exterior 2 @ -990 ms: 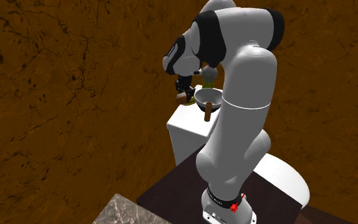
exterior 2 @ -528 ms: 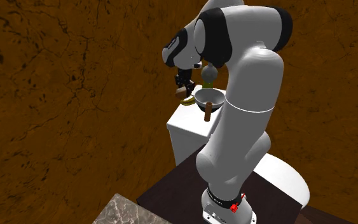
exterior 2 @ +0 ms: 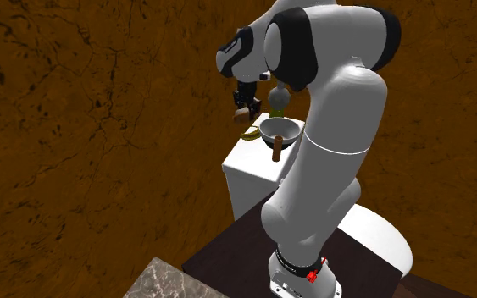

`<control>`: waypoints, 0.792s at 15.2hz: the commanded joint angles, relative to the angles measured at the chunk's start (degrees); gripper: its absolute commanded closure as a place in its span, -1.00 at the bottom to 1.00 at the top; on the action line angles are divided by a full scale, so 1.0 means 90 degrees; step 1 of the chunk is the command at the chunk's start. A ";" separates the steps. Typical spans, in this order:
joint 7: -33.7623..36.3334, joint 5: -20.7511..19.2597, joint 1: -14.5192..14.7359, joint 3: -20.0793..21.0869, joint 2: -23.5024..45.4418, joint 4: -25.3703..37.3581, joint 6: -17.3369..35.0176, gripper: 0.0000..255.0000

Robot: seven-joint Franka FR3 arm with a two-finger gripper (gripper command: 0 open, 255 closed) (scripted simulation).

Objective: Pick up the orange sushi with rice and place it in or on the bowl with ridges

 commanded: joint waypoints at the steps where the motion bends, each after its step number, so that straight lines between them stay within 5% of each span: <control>1: 0.0017 -0.0016 0.0005 0.0006 -0.0051 0.0101 -0.0152 1.00; 12: -0.1772 0.0126 -0.0833 -0.0874 0.0182 0.0386 -0.0198 1.00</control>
